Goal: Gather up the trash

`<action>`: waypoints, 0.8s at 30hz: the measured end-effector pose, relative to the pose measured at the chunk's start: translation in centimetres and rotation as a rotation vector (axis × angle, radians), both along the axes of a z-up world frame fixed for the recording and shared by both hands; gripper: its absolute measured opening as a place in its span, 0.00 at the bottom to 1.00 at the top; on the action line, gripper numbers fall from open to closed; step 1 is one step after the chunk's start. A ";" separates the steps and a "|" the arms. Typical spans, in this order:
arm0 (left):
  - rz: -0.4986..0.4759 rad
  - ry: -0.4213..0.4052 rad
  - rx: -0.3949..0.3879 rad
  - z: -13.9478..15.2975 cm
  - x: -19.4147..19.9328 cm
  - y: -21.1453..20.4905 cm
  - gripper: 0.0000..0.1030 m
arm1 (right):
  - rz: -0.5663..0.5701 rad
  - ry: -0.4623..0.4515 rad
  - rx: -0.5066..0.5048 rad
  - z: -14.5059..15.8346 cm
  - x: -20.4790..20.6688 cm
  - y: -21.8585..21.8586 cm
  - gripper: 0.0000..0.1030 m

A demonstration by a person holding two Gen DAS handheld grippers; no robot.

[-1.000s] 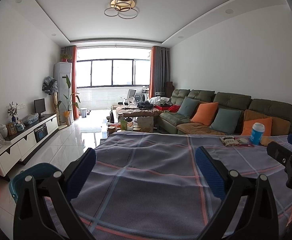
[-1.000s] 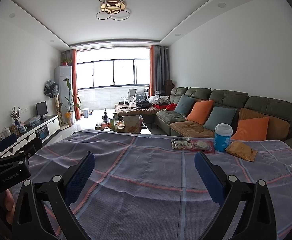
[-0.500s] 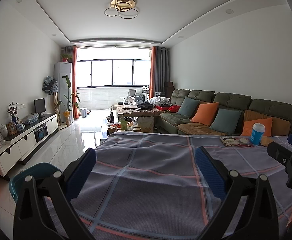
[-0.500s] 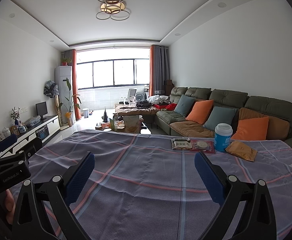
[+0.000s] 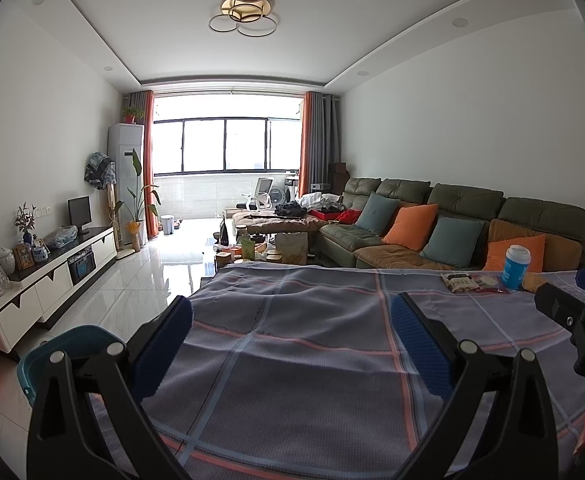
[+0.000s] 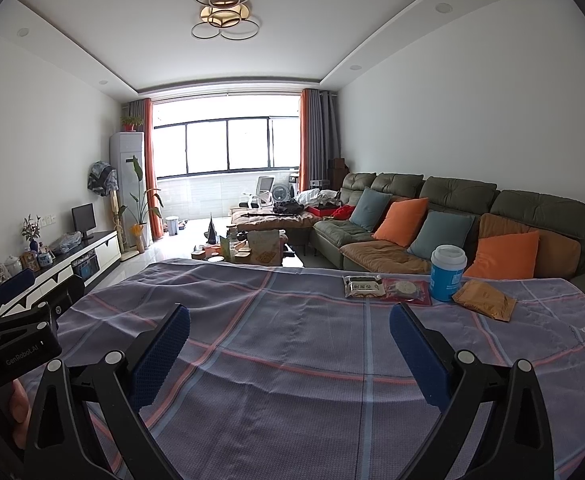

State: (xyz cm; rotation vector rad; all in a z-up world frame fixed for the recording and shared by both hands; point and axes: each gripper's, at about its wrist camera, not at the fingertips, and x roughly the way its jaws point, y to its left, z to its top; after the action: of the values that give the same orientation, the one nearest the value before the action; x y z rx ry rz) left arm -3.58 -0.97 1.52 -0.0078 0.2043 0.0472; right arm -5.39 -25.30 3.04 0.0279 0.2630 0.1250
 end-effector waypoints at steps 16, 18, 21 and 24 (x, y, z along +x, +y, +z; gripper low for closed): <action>0.000 0.002 0.001 0.1 0.0 -0.1 0.97 | -0.001 -0.002 0.001 0.0 -0.1 0.0 0.96; -0.001 0.002 0.001 0.1 0.1 -0.1 0.97 | -0.001 0.000 0.001 0.0 -0.1 0.0 0.96; -0.001 0.003 0.001 0.1 0.1 -0.1 0.97 | -0.001 -0.001 0.001 0.0 -0.1 0.0 0.96; -0.002 0.007 -0.001 0.1 0.1 -0.1 0.97 | -0.001 0.000 0.001 0.0 0.0 0.0 0.96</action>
State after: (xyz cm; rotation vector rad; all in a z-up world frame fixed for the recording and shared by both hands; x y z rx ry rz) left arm -3.47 -1.02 1.59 -0.0083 0.2110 0.0449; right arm -5.44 -25.33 3.01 0.0290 0.2630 0.1243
